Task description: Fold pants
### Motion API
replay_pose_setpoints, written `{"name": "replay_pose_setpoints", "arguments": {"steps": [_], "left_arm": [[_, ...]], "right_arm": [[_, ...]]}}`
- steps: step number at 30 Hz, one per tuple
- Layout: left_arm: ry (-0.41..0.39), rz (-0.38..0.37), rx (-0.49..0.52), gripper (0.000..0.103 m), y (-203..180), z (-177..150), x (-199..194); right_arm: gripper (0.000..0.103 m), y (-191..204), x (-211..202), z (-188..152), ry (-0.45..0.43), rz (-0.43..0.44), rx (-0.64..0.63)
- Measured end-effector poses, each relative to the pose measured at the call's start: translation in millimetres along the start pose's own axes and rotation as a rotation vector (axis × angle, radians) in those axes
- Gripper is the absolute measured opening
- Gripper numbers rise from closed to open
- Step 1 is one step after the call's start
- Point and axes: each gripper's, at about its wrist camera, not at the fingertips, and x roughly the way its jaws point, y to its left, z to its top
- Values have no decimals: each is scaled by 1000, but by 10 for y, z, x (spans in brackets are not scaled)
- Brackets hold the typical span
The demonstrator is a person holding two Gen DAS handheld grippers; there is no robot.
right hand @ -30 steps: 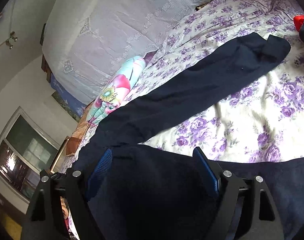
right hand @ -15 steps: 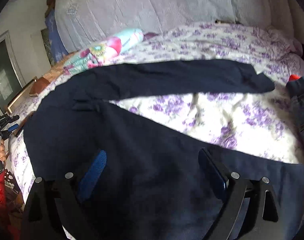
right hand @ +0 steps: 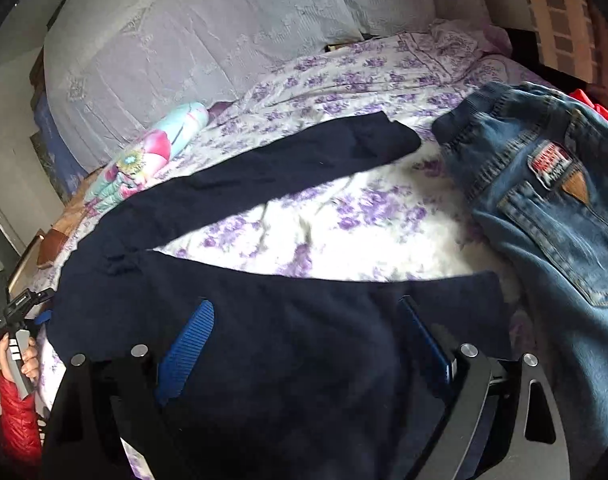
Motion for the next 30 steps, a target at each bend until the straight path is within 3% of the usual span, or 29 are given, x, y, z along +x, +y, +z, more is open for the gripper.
{"name": "replay_pose_setpoints", "arguments": {"steps": [2, 6, 11, 14, 16, 19, 21, 22, 23, 24, 27, 28, 30], "left_arm": [[-17, -39, -31, 94, -25, 181, -27], [-51, -13, -80, 96, -35, 712, 138], [1, 94, -232, 97, 301, 1396, 724], [90, 56, -314, 97, 502, 1635, 1173], [141, 20, -324, 97, 544, 1730, 1437], [134, 56, -275, 97, 498, 1837, 1670], [119, -15, -229, 97, 424, 1887, 1739], [121, -79, -206, 95, 392, 1904, 1775], [126, -142, -182, 81, 353, 1893, 1799], [141, -169, -144, 77, 297, 1874, 1833], [114, -70, -7, 63, 137, 1833, 1842], [104, -60, 9, 52, 124, 1826, 1837], [94, -87, -8, 48, 176, 1854, 1834]], "right_arm": [[93, 80, 115, 130, 2, 55, 29], [93, 376, 462, 347, 66, 183, 53], [93, 741, 815, 482, 107, 171, -41], [93, 820, 1024, 536, 135, 161, -62], [93, 859, 1173, 617, 160, 157, -68], [93, 931, 1377, 794, 170, 161, -92], [93, 1019, 1527, 994, 148, 168, -131], [93, 1070, 1614, 1102, 134, 171, -157], [93, 1127, 1708, 1217, 122, 174, -189], [93, 1201, 1834, 1341, 114, 181, -237], [93, 1456, 2239, 1647, 87, 160, -444], [93, 1543, 2378, 1730, 89, 148, -512], [93, 1688, 2680, 1863, 124, 116, -613]]}}
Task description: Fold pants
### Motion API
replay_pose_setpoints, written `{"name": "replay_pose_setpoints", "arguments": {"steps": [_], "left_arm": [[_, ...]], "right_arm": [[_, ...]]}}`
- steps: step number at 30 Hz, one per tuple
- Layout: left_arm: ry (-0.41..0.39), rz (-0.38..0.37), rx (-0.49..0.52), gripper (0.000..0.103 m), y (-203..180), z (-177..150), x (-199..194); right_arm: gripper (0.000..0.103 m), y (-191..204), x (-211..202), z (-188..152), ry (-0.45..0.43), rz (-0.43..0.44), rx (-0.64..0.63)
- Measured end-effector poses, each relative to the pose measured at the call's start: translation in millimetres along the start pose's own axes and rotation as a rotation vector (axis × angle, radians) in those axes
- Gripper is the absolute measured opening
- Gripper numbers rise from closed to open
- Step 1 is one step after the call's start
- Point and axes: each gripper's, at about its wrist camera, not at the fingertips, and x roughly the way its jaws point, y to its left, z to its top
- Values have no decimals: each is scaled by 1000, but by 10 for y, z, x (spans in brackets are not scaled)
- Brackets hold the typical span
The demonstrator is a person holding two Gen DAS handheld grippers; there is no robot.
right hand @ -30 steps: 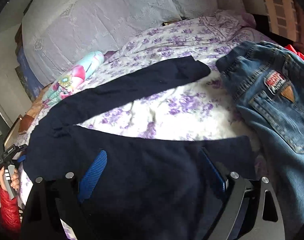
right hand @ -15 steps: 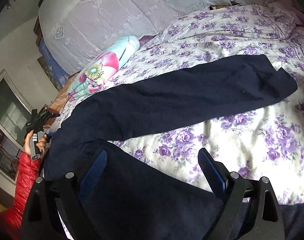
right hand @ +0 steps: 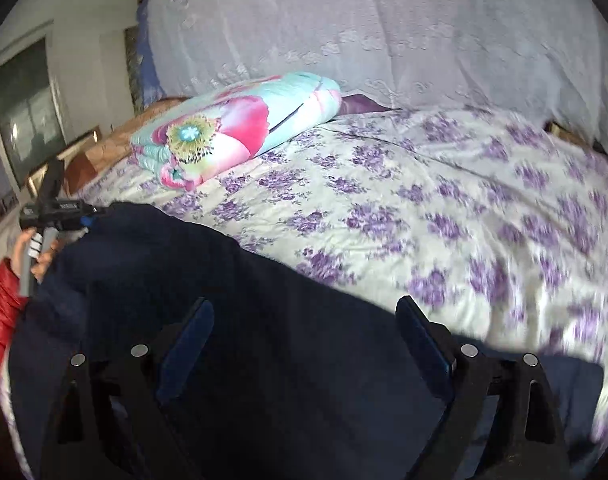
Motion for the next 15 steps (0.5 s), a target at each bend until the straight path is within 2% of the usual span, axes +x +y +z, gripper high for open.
{"name": "replay_pose_setpoints", "arguments": {"steps": [2, 4, 7, 8, 10, 11, 13, 15], "left_arm": [[-8, -33, -35, 46, 67, 12, -13], [-23, -36, -32, 46, 63, 13, -37], [-54, -22, 1, 46, 2, 15, -71], [-63, -29, 4, 46, 8, 14, -96], [-72, -47, -2, 46, 30, 22, -126], [-74, -56, -5, 46, 45, 23, -146], [-98, -79, -5, 46, 72, 7, -226], [-144, -112, 14, 46, 51, -25, -380]], "right_arm": [[93, 2, 282, 134, 56, 13, -44], [89, 65, 521, 170, 108, 32, -93], [74, 220, 852, 110, 186, 5, -188], [60, 229, 929, 68, 209, 29, -177], [32, 191, 879, 61, 184, 66, -89], [11, 213, 796, 70, 166, 61, -76], [8, 384, 504, 52, 83, 4, -122], [7, 562, 118, 19, 15, -16, -141]]}}
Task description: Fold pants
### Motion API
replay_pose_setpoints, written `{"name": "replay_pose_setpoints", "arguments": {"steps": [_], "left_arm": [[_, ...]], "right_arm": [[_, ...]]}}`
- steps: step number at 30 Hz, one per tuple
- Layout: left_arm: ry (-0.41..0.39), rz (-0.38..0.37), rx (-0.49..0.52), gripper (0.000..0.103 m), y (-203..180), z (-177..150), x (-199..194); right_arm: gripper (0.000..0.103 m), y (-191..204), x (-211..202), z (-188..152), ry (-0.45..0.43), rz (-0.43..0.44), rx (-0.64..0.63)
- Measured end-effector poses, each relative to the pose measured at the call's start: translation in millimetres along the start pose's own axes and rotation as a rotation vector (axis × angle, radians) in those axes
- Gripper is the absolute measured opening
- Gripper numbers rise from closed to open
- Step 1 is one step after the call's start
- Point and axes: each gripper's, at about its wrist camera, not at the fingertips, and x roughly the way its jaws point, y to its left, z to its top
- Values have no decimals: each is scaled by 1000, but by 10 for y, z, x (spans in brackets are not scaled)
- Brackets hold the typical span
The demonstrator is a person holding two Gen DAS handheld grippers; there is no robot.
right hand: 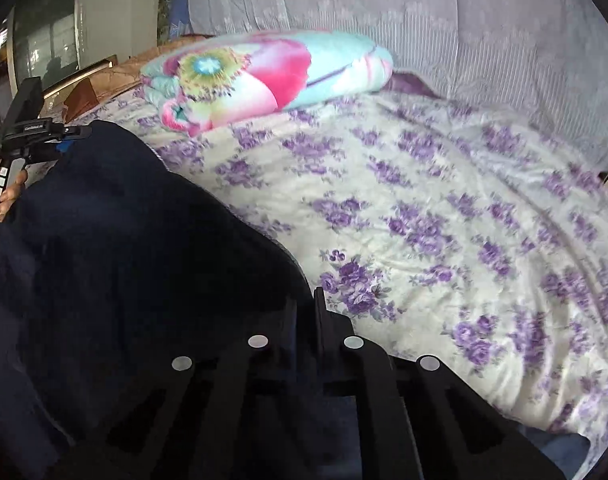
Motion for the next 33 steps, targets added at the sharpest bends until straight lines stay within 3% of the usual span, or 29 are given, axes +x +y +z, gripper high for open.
{"name": "replay_pose_setpoints", "arguments": {"steps": [6, 9, 11, 12, 14, 16, 18, 20, 25, 27, 30, 33], "left_arm": [[-131, -147, -8, 45, -109, -273, -811], [-149, -187, -7, 51, -98, -671, -1237], [-136, -113, -72, 87, 51, -976, -1452], [-119, -76, -123, 91, 159, -1093, -1487], [-48, -137, -193, 82, 347, -1302, -1527], [13, -171, -261, 83, 383, -1466, -1576], [14, -145, -262, 83, 303, -1538, -1632], [11, -147, -291, 83, 280, -1557, -1645], [-98, -239, -438, 87, 380, -1585, -1842], [-133, -195, -429, 89, 330, -1587, -1921], [-64, -98, -349, 91, 183, -1540, -1772], [4, -47, -376, 90, 194, -1530, -1539]], "right_arm": [[7, 769, -1398, -458, -199, -50, -69], [7, 1298, -1806, -976, -209, -59, -128], [7, 1575, -1805, -1343, -159, -21, -141], [7, 1686, -1754, -1489, -122, -2, -135], [7, 1830, -1563, -1739, -49, 8, -141], [7, 1846, -1463, -1799, -9, 12, -136], [7, 1767, -1504, -1730, -46, 32, -91], [7, 1705, -1414, -1733, -17, 59, -62], [7, 1714, -1340, -1736, 2, 56, -72], [7, 1734, -1314, -1772, 3, 49, -78], [7, 1726, -1315, -1791, 6, 57, -70], [7, 1735, -1323, -1789, 2, 52, -72]]}}
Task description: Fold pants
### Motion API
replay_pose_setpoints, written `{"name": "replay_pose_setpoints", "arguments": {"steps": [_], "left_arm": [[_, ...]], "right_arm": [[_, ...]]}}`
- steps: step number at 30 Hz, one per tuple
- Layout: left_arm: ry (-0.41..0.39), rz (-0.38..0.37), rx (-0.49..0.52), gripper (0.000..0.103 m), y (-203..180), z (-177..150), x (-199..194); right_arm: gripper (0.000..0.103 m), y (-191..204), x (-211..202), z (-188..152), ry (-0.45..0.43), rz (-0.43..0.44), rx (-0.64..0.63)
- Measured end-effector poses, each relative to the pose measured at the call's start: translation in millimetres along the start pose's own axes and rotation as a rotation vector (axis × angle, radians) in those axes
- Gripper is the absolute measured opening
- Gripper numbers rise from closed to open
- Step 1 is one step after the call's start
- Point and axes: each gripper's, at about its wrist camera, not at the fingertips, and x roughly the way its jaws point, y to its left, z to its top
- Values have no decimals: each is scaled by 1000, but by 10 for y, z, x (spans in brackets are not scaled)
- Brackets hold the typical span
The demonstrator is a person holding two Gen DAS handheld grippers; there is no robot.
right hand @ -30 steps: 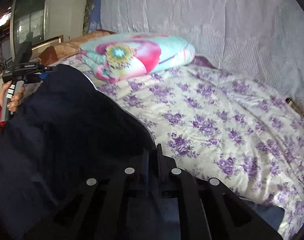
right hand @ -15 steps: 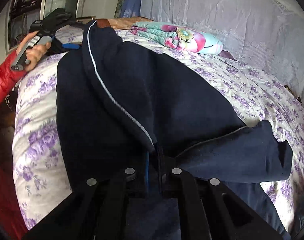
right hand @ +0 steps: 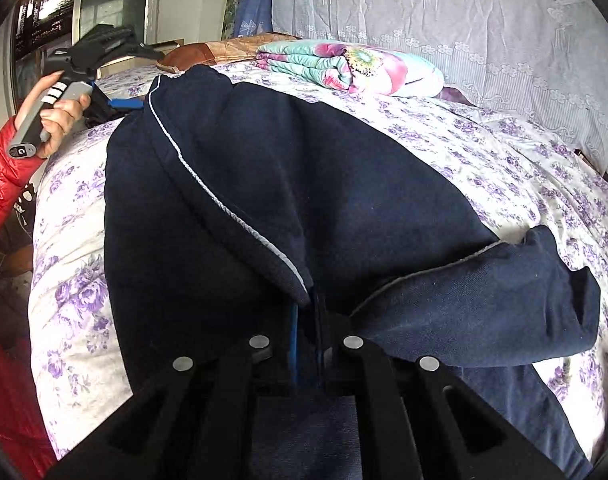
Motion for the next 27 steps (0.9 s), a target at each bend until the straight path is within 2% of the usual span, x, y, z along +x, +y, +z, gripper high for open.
{"name": "replay_pose_setpoints", "arguments": {"steps": [1, 3, 5, 6, 8, 11, 13, 15, 16, 17, 19, 22, 24, 25, 26, 27], "left_arm": [[11, -3, -11, 90, 23, -4, 49], [18, 41, 4, 84, -20, 31, 159], [23, 77, 57, 29, -99, 65, 226], [39, 76, 72, 29, -109, 90, 250], [31, 43, 66, 19, -97, 100, 156], [20, 7, 108, 18, -121, 46, -129], [28, 13, 148, 18, -81, -1, -273], [68, 67, 174, 20, 49, -52, -213], [98, 107, 176, 21, 158, -81, -97], [113, 113, 167, 23, 248, -102, -17], [92, 46, 155, 23, 345, -89, 1], [73, 11, 127, 22, 327, -5, -70], [21, 47, 187, 23, 216, 68, -151], [13, 74, 212, 24, 176, 102, -170], [19, 96, 221, 30, 169, 125, -173], [13, 131, 218, 29, 189, 142, -204]], "right_arm": [[7, 12, 3, 2, 1, -6, -6], [7, 16, 3, 4, 2, -9, -8], [7, 6, -17, 4, -7, -1, 2], [7, 0, -48, 12, -19, 1, 8], [6, 6, -181, 41, -57, 3, 27], [6, 81, -464, 71, -97, 4, 35], [6, 166, -536, 14, -87, 31, 28], [7, 239, -363, -92, -5, 62, 36], [7, 288, -227, -162, 42, 56, 22], [8, 324, -156, -189, 64, 47, 7], [9, 321, -166, -130, 75, 53, 5], [10, 382, -150, -183, 64, 32, -16], [11, 415, -147, -181, 71, 13, -37], [11, 423, -136, -185, 72, 7, -42], [11, 447, -142, -190, 71, 3, -44], [11, 449, -137, -205, 69, 1, -46]]}}
